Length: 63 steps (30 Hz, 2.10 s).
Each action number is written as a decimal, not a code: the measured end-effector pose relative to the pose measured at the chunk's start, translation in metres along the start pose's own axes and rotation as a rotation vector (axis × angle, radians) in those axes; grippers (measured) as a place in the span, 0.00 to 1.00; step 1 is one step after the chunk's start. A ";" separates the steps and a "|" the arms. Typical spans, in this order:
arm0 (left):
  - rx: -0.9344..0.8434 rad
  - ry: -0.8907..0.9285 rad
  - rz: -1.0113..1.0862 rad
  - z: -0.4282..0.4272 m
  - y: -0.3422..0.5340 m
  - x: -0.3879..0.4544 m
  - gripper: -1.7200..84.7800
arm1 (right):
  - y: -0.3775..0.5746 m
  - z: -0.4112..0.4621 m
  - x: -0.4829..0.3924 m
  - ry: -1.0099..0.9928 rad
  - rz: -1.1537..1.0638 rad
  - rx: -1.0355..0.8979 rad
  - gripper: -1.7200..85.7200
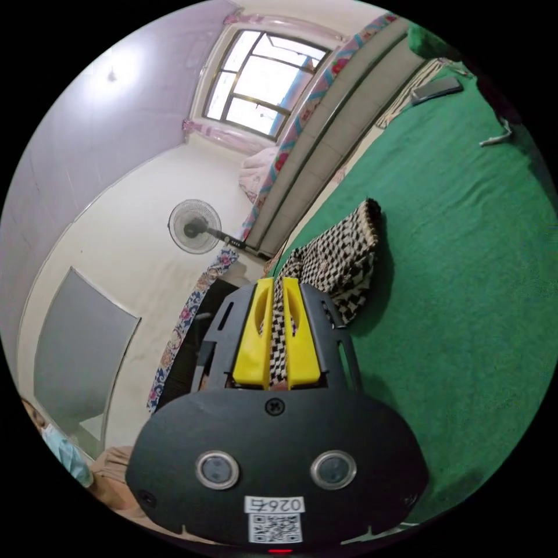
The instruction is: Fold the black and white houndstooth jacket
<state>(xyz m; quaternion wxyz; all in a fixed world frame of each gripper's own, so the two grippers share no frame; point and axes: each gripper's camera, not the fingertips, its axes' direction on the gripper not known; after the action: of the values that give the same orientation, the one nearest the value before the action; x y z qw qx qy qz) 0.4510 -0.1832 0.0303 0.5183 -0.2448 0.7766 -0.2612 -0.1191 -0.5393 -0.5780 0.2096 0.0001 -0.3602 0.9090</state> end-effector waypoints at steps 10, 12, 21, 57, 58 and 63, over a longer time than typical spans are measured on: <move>-0.196 0.144 0.456 0.046 0.020 0.105 0.01 | 0.026 0.068 -0.070 0.163 -0.306 -0.125 0.08; -0.110 -0.082 0.390 -0.001 0.042 0.093 0.02 | 0.052 0.124 -0.106 0.165 -0.478 -0.265 0.10; 0.325 -0.635 -0.242 -0.140 0.156 -0.033 0.27 | 0.138 0.356 -0.213 0.263 -0.740 -0.587 0.09; 0.055 -0.400 -0.016 -0.191 0.109 -0.049 0.22 | 0.199 0.476 -0.259 0.478 -0.654 -0.814 0.01; 0.064 -0.410 -0.021 -0.196 0.108 -0.050 0.23 | 0.194 0.472 -0.264 0.468 -0.656 -0.800 0.01; 0.047 -0.400 -0.033 -0.199 0.096 -0.052 0.25 | 0.123 0.496 -0.315 0.346 -0.715 -0.794 0.01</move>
<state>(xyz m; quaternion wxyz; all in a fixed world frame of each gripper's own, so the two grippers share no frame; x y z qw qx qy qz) 0.2728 -0.0479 0.0672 0.6635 -0.2924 0.6478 -0.2338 0.0467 -1.0646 -0.3393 0.5447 -0.1059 -0.6128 0.5627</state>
